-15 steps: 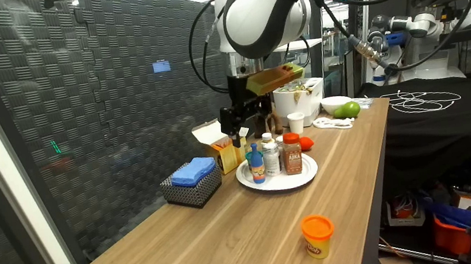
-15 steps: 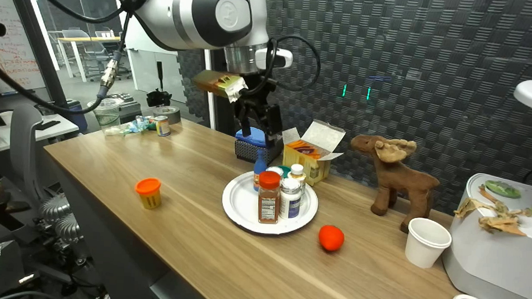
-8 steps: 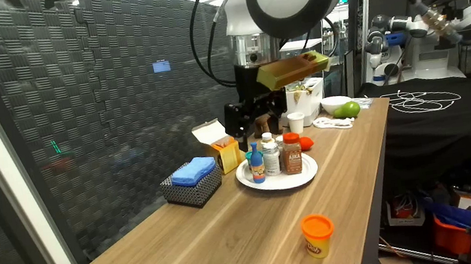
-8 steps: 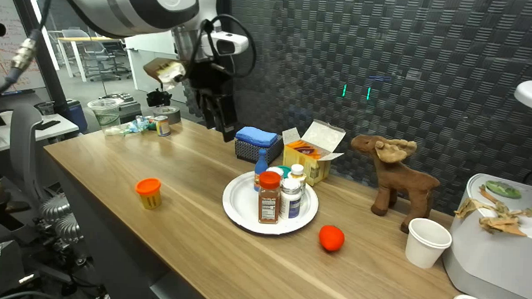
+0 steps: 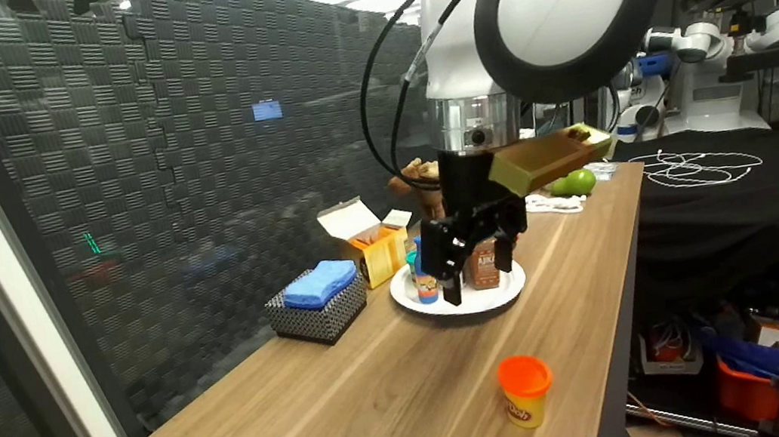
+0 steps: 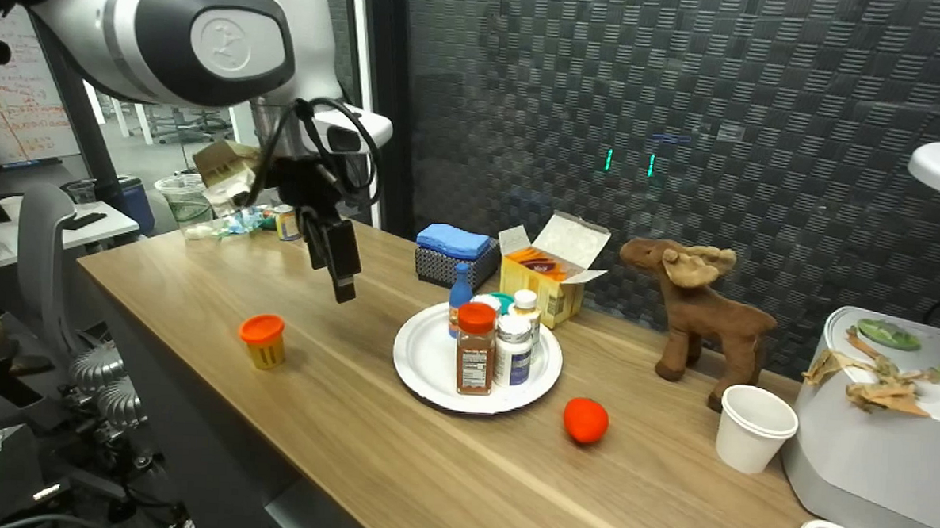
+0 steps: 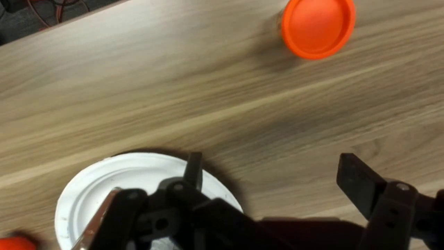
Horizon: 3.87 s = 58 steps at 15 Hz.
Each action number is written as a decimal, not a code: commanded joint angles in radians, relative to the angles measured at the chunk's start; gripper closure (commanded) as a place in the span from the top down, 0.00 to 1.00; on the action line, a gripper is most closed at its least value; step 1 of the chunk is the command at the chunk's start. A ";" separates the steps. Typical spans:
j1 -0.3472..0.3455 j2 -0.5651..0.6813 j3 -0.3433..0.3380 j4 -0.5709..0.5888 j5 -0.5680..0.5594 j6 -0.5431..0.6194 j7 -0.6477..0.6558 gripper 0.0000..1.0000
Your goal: Pick up all the objects surrounding the white plate and arrange them on the plate
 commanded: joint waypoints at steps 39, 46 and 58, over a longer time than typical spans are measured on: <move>-0.049 0.009 0.016 0.013 -0.126 0.036 0.010 0.28; -0.086 0.156 -0.031 0.194 -0.098 0.024 -0.023 0.28; -0.068 0.265 -0.062 0.266 -0.081 0.018 -0.012 0.28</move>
